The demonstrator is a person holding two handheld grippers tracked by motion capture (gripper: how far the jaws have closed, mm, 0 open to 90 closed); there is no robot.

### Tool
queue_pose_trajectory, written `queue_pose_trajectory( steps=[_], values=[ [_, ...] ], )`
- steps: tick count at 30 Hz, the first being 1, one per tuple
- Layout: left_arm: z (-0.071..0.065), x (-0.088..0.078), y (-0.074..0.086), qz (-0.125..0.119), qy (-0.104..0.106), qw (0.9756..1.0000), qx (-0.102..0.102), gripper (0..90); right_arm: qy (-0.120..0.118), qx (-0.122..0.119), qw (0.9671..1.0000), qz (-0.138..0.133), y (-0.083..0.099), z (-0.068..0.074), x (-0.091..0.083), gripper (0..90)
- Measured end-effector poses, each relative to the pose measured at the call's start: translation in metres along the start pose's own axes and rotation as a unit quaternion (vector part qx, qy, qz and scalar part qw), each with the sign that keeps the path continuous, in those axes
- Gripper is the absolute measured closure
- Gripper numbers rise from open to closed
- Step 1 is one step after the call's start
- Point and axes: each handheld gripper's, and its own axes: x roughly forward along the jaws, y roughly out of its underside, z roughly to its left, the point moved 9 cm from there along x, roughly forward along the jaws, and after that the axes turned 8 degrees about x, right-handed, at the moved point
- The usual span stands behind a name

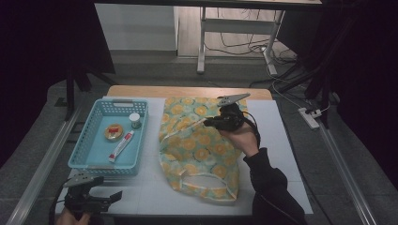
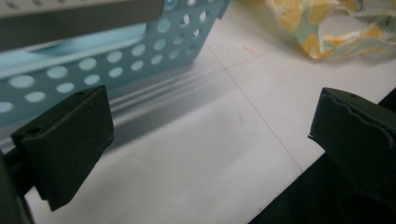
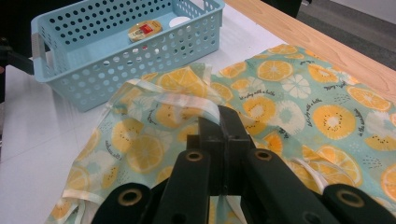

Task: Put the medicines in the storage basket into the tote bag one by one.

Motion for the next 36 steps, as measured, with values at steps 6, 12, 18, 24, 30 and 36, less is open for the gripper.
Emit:
queue_pose_trajectory(
  steps=[6, 12, 18, 24, 30, 36],
  values=[
    [0.000, -0.007, -0.005, -0.002, -0.004, 1.0000, 0.002, 0.6, -0.001, 0.000, 1.0000, 0.003, 0.001, -0.001, 0.002, 90.0],
    [-0.001, -0.011, -0.013, -0.005, -0.005, 0.9999, 0.014, 0.5, -0.001, -0.003, 1.0000, 0.004, 0.002, 0.000, 0.003, 90.0],
    [0.002, -0.015, -0.019, -0.012, -0.017, 0.9995, 0.024, 0.1, -0.001, -0.001, 1.0000, 0.004, 0.002, -0.002, 0.002, 90.0],
    [0.004, -0.015, -0.024, -0.003, -0.011, 0.9993, 0.035, 0.0, 0.000, 0.002, 1.0000, 0.005, 0.002, -0.003, 0.002, 90.0],
    [0.012, -0.017, -0.033, -0.011, -0.012, 0.9996, 0.025, 0.0, -0.001, 0.002, 1.0000, 0.007, 0.003, -0.003, 0.004, 90.0],
    [0.019, -0.014, -0.042, -0.009, -0.011, 0.9998, 0.010, 0.1, -0.001, 0.002, 1.0000, 0.008, 0.003, -0.002, 0.004, 90.0]
  ],
)
